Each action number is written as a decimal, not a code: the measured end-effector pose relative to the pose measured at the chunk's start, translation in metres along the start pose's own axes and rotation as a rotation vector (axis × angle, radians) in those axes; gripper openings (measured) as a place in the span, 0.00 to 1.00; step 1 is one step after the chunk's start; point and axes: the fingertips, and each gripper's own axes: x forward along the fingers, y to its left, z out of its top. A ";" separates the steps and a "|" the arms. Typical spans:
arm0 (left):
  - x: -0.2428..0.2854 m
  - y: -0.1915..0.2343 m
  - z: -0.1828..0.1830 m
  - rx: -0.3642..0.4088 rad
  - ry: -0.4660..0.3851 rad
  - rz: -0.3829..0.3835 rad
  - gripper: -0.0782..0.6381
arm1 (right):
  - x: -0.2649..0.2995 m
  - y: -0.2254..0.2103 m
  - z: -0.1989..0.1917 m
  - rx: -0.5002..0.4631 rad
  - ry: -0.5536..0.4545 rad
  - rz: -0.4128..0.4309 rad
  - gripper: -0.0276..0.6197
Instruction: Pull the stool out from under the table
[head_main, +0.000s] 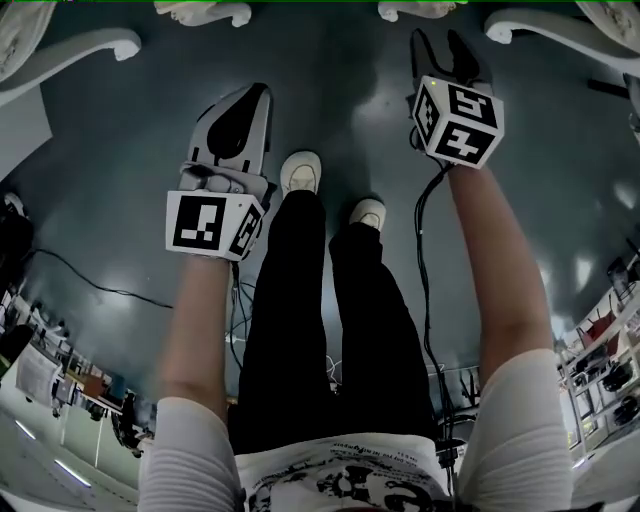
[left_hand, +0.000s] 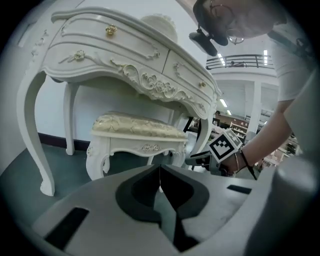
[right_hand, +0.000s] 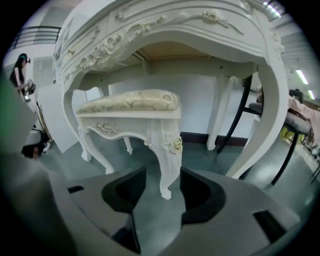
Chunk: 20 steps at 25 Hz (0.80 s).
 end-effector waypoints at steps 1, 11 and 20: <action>0.005 0.003 -0.008 -0.002 0.010 0.004 0.14 | 0.010 -0.004 -0.001 -0.029 0.004 -0.022 0.38; 0.036 0.018 -0.037 0.006 0.060 -0.070 0.14 | 0.078 -0.013 0.002 -0.072 0.005 -0.069 0.45; 0.047 0.037 -0.045 0.037 0.072 -0.104 0.14 | 0.107 -0.017 0.007 -0.038 -0.016 -0.133 0.39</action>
